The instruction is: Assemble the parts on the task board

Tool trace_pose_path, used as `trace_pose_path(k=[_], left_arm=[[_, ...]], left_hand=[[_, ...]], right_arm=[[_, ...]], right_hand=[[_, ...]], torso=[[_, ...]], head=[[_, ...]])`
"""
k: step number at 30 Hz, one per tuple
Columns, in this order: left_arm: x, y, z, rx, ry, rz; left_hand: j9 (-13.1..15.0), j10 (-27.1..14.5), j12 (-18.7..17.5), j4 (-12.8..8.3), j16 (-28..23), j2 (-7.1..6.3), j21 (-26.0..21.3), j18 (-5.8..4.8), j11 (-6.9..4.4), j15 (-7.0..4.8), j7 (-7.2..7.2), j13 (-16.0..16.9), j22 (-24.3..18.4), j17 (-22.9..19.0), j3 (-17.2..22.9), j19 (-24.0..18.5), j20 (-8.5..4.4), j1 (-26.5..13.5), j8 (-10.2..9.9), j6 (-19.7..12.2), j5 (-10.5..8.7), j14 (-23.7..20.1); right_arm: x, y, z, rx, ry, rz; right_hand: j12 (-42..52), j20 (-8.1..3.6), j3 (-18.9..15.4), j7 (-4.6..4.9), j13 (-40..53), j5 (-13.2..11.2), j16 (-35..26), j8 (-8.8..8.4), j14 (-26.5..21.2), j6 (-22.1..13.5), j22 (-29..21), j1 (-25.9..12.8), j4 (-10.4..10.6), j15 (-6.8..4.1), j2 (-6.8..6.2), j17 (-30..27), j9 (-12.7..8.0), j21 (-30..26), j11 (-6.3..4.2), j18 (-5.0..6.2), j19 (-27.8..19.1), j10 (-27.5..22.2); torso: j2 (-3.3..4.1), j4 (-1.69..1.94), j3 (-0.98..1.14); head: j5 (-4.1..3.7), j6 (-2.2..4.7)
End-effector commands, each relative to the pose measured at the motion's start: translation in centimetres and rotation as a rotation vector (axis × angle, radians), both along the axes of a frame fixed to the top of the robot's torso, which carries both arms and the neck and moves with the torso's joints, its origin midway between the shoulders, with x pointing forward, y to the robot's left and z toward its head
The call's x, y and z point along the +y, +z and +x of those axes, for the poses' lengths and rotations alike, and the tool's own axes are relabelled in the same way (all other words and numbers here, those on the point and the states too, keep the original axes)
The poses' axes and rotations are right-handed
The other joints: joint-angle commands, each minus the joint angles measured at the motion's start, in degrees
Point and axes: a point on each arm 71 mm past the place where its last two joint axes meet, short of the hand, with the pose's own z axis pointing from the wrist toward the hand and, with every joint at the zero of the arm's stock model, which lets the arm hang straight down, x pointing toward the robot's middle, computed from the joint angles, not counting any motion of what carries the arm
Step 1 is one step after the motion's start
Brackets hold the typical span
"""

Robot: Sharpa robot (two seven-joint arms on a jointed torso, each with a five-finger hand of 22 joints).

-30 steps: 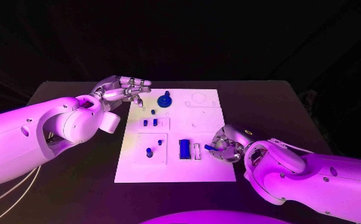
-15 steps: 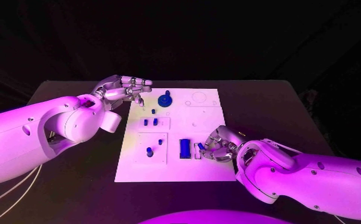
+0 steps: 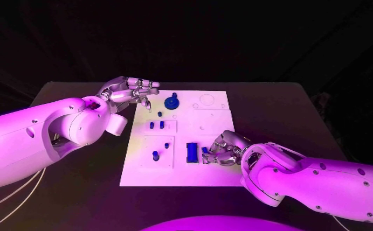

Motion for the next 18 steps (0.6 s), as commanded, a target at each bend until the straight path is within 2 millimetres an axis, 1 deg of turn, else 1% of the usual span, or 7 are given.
trace_pose_path(k=[1, 4, 6, 8, 10, 12, 18], left_arm=[[-0.34, 0.12, -0.1, -0.007, -0.023, -0.005], [-0.35, 0.12, -0.1, -0.007, -0.023, -0.005], [-0.36, 0.12, -0.1, -0.007, -0.024, -0.005], [-0.37, 0.12, -0.1, -0.007, -0.024, -0.005], [-0.36, 0.12, -0.1, -0.007, -0.023, -0.004], [-0.33, 0.12, -0.1, -0.006, -0.022, -0.004], [-0.28, 0.11, -0.09, -0.006, -0.021, -0.003]], left_hand=[[-0.06, -0.35, 0.31, -0.04, 0.37, 0.37, 0.1, 0.74, 0.0, 0.01, -0.13, -0.07, 0.07, -0.09, -0.28, -0.07, 0.13, -0.11, 0.38, -0.43, 0.17, -0.44], [-0.06, -0.35, 0.31, -0.04, 0.37, 0.37, 0.1, 0.74, 0.0, 0.01, -0.13, -0.07, 0.07, -0.09, -0.28, -0.07, 0.13, -0.11, 0.38, -0.43, 0.17, -0.44], [-0.06, -0.35, 0.31, -0.04, 0.37, 0.37, 0.1, 0.74, 0.0, 0.01, -0.13, -0.07, 0.07, -0.09, -0.28, -0.07, 0.13, -0.11, 0.38, -0.43, 0.17, -0.44], [-0.06, -0.35, 0.31, -0.04, 0.37, 0.37, 0.1, 0.74, 0.0, 0.01, -0.13, -0.07, 0.07, -0.09, -0.28, -0.07, 0.13, -0.11, 0.38, -0.43, 0.17, -0.44], [-0.06, -0.35, 0.31, -0.04, 0.37, 0.37, 0.1, 0.74, 0.0, 0.01, -0.13, -0.07, 0.07, -0.09, -0.28, -0.07, 0.13, -0.11, 0.38, -0.43, 0.17, -0.44], [-0.07, -0.39, 0.34, 0.02, 0.39, 0.39, 0.1, 0.74, 0.01, 0.03, -0.12, -0.07, 0.07, -0.1, -0.31, -0.07, 0.14, -0.19, 0.39, -0.46, 0.17, -0.44], [-0.07, -0.41, 0.35, 0.05, 0.4, 0.41, 0.1, 0.74, 0.02, 0.04, -0.12, -0.08, 0.07, -0.11, -0.33, -0.07, 0.15, -0.24, 0.4, -0.47, 0.17, -0.44]], right_arm=[[0.13, -0.32, -0.11, 0.031, 0.014, 0.0], [0.2, -0.38, -0.08, 0.035, 0.016, 0.001], [0.17, -0.43, -0.03, 0.037, 0.014, 0.0], [0.13, -0.46, 0.02, 0.036, 0.013, -0.001], [0.11, -0.47, 0.04, 0.036, 0.013, 0.0], [0.09, -0.47, 0.04, 0.036, 0.014, -0.001], [0.14, -0.37, -0.06, 0.032, 0.022, 0.003]], right_hand=[[0.18, -0.56, -0.33, 0.49, 3.57, 0.27, 0.36, -0.08, 4.95, 0.07, 14.43, -0.52, 0.01, -0.48, 0.07, 9.63, -0.09, 0.32, 0.12, -0.77, 5.2, 0.45], [0.26, -0.58, -0.94, 0.46, 3.64, 0.31, 0.34, -0.03, 4.94, 0.11, 14.43, -0.9, 0.02, -0.5, 0.18, 9.6, -0.03, 0.32, 0.1, -0.77, 5.2, 0.48], [0.35, -0.58, -1.72, 0.45, 3.73, -0.11, 0.33, 0.01, 4.94, 0.14, 14.43, -1.47, 0.06, -0.51, 0.33, 9.58, 0.03, 0.31, 0.08, -0.77, 5.2, 0.52], [0.42, -0.57, -3.05, 0.48, 3.81, -1.91, 0.34, 0.06, 4.94, 0.22, 14.42, -2.8, 0.18, -0.46, 0.48, 9.6, 0.09, 0.28, 0.14, -0.76, 5.18, 0.56], [0.43, -0.54, -4.52, 0.51, 3.85, -5.04, 0.33, 0.06, 4.94, 0.23, 14.41, -4.25, 0.18, -0.42, 0.75, 9.59, 0.13, 0.22, 0.17, -0.75, 5.16, 0.56], [0.47, -0.52, -5.64, 0.5, 3.9, -7.09, 0.32, 0.04, 4.94, 0.19, 14.41, -4.97, 0.16, -0.43, 1.02, 9.57, 0.16, 0.23, 0.17, -0.75, 5.16, 0.57], [0.55, -0.53, -7.19, 0.48, 4.01, -8.32, 0.29, 0.04, 4.93, 0.15, 14.39, -5.54, 0.17, -0.44, 1.13, 9.53, 0.21, 0.17, 0.17, -0.74, 5.14, 0.59]], torso=[[-0.05, 0.02, -0.02], [-0.04, -0.05, -0.01], [-0.06, -0.07, -0.01], [-0.06, -0.06, 0.0], [-0.05, -0.04, 0.01], [-0.05, -0.05, 0.02], [-0.04, -0.04, 0.04]], head=[[0.14, -0.11], [0.22, -0.11], [0.13, -0.1], [0.13, -0.1], [0.19, -0.15], [0.19, -0.13], [0.12, -0.28]])
